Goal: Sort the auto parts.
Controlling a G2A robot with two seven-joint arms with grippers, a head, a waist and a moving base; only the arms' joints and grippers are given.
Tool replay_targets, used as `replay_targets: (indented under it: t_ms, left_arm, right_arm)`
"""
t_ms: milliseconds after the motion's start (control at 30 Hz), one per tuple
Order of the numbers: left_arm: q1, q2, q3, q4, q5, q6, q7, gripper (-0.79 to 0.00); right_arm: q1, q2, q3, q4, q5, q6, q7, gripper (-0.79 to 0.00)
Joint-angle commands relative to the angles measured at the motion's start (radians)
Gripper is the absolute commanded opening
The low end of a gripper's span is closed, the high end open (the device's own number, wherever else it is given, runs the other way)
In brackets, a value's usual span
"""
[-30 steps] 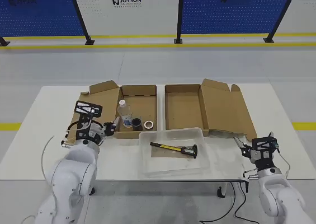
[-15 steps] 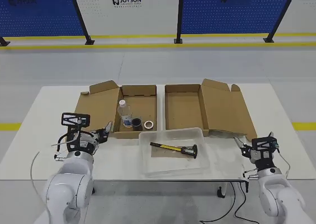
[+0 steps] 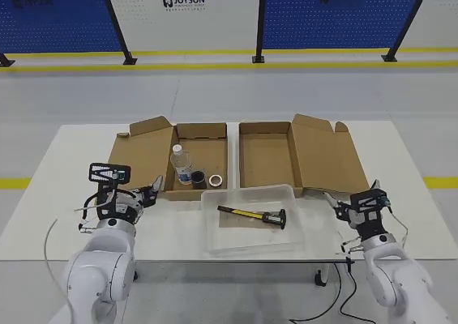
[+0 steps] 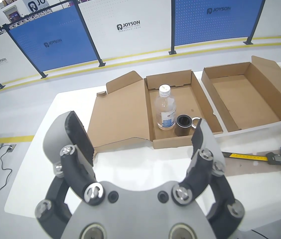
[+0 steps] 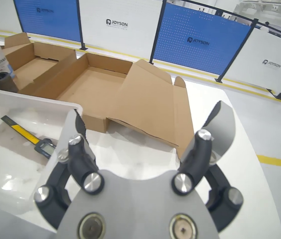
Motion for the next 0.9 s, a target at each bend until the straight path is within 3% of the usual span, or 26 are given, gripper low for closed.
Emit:
replay_targets:
  t_ms: [0,133,300,467,600,867]
  left_arm:
    - [0.0,0.0,0.0,0.0,0.0,0.0,0.0,0.0]
    - [0.0,0.0,0.0,0.0,0.0,0.0,0.0,0.0]
    - [0.0,0.0,0.0,0.0,0.0,0.0,0.0,0.0]
    - [0.0,0.0,0.0,0.0,0.0,0.0,0.0,0.0]
    - [0.0,0.0,0.0,0.0,0.0,0.0,0.0,0.0]
    - [0.0,0.0,0.0,0.0,0.0,0.0,0.0,0.0]
  right_arm:
    - [0.021,0.0,-0.019,-0.032,0.016,-0.054,0.051,0.0]
    - [0.056,0.006,-0.038,-0.098,0.071,-0.198,0.226,0.0]
    - [0.086,0.019,-0.044,-0.18,0.158,-0.356,0.538,0.0]
    - [0.106,0.025,-0.03,-0.253,0.297,-0.362,0.751,0.0]
    - [0.11,0.033,-0.008,-0.271,0.372,-0.378,0.85,0.0]
    - [0.09,0.042,-0.011,-0.274,0.468,-0.406,0.877,0.0]
